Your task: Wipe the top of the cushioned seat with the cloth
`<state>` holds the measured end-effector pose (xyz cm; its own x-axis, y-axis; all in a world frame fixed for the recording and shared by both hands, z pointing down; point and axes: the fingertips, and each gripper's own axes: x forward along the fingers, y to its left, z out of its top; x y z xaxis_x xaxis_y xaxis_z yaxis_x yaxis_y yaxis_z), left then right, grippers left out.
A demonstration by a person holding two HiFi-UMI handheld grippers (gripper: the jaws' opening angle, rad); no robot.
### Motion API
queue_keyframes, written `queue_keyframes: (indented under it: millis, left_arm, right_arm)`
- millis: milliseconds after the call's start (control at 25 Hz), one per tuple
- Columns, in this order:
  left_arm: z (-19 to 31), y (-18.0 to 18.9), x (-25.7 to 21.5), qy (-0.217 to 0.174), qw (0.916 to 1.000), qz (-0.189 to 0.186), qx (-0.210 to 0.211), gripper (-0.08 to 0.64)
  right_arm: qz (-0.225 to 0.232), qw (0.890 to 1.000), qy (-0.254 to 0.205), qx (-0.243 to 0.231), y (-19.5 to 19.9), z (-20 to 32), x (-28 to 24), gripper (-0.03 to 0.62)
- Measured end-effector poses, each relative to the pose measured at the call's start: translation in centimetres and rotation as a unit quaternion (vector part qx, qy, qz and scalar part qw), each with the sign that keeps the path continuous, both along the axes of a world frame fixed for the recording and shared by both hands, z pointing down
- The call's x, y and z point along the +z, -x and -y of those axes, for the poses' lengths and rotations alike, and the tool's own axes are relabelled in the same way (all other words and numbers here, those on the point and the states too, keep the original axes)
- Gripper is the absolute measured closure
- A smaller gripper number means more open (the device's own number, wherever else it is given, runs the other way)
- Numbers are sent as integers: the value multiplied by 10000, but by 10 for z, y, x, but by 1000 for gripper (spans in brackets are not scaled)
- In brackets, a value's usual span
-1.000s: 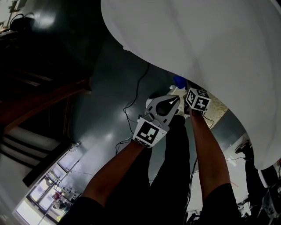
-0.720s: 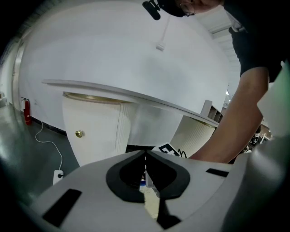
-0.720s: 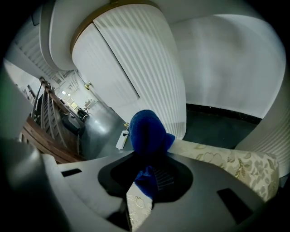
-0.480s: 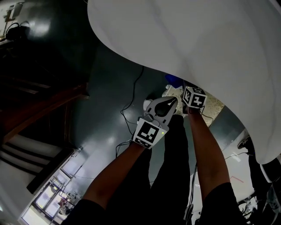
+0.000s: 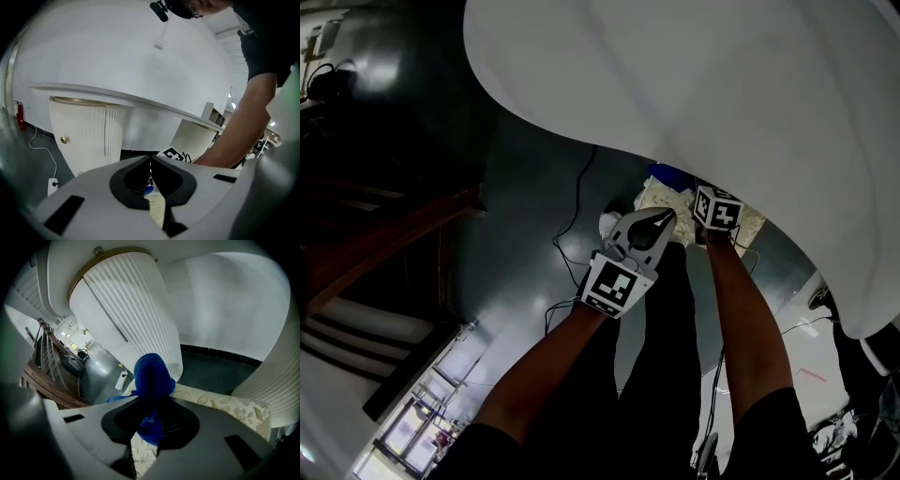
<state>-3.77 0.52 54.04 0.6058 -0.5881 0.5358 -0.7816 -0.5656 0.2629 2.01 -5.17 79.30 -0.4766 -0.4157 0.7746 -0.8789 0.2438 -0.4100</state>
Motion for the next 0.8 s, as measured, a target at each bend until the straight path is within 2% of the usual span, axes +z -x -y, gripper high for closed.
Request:
queue_keyframes:
  millis: [120,320,600,800]
  left_arm:
    - [-2,-9,1,4,10000,0,66,545]
    - [-7,-20,-1,16,9998,-6,223,545]
    - [-4,-41,-9,-239,9992,71,311,545]
    - [-8,-54,-5,-197,9988,55,445,545]
  right_arm:
    - [-234,9997,53,-40,-18,-1,-16,494]
    - [-139,9998,3,131,-41,-11,5,494]
    - [-580,9981,133,183,-85,-15,-28,494]
    - [-452,9984,47,323,-113,-27,-4,494]
